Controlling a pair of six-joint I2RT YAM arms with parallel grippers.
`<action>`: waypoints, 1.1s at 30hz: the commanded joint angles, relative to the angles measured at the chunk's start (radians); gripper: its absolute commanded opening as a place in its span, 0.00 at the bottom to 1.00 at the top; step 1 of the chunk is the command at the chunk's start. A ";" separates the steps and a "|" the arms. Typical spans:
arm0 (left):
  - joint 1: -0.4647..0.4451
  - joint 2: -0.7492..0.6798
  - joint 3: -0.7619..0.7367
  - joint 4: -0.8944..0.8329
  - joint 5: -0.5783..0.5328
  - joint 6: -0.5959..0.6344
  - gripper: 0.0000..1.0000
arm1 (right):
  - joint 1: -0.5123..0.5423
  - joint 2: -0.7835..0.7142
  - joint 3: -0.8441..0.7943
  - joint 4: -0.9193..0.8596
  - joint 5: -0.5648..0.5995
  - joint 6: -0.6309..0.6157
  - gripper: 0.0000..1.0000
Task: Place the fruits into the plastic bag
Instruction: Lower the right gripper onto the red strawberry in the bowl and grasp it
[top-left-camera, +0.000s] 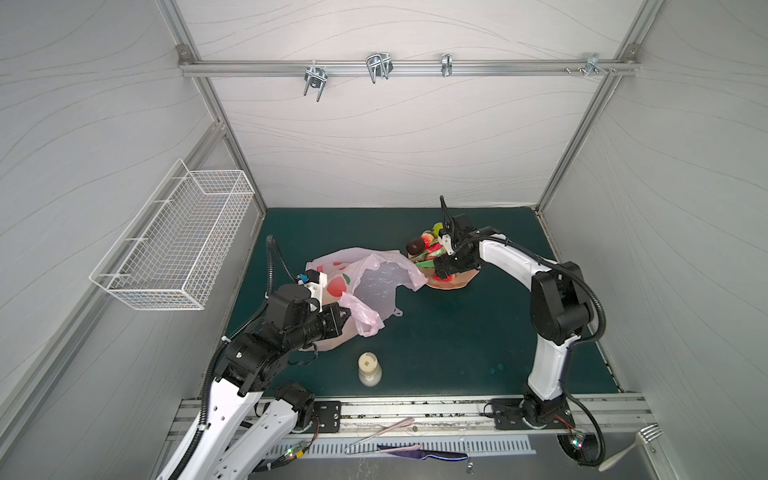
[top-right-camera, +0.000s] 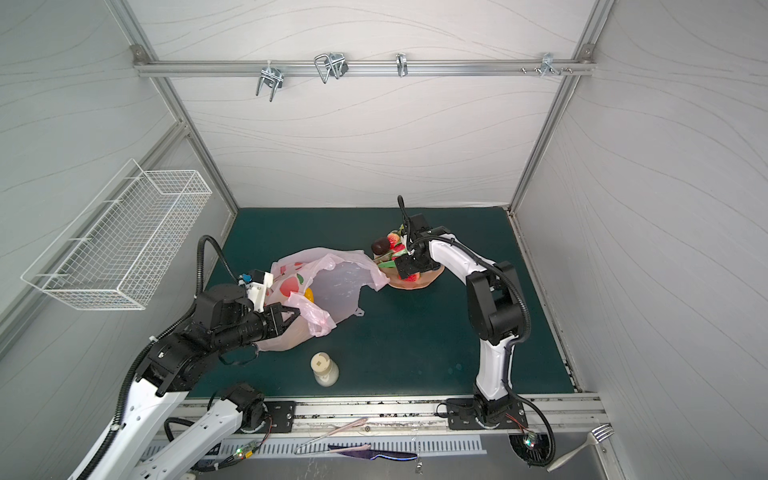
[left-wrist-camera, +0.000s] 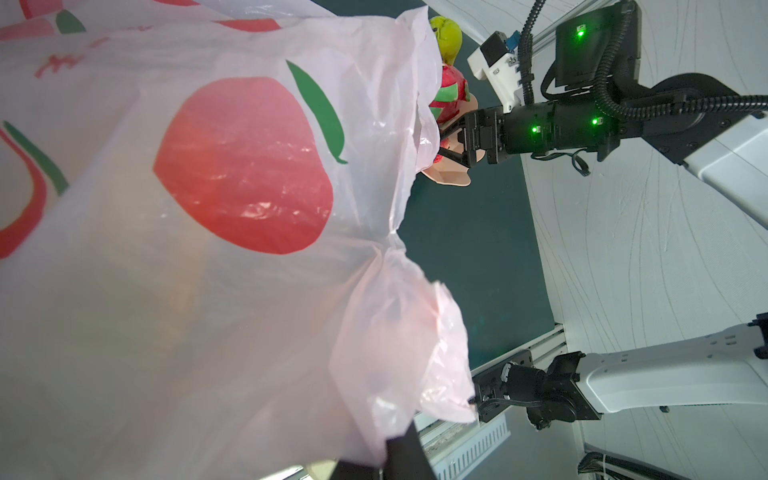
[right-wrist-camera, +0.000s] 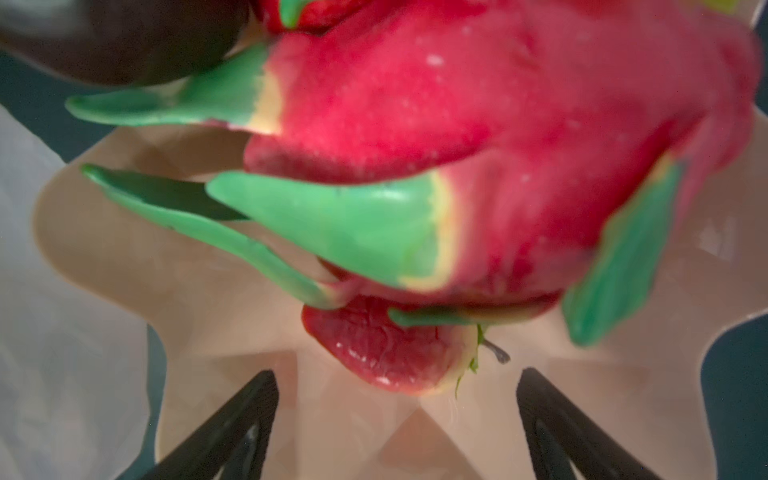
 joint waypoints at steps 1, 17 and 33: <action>-0.001 -0.008 0.039 0.016 -0.013 0.011 0.00 | -0.007 0.036 0.021 0.023 -0.005 -0.061 0.92; -0.001 -0.005 0.045 0.016 -0.015 0.009 0.00 | -0.009 0.098 -0.021 0.110 -0.038 -0.056 0.92; -0.001 -0.005 0.045 0.019 -0.022 0.006 0.00 | -0.006 -0.004 -0.101 0.122 -0.007 0.000 0.61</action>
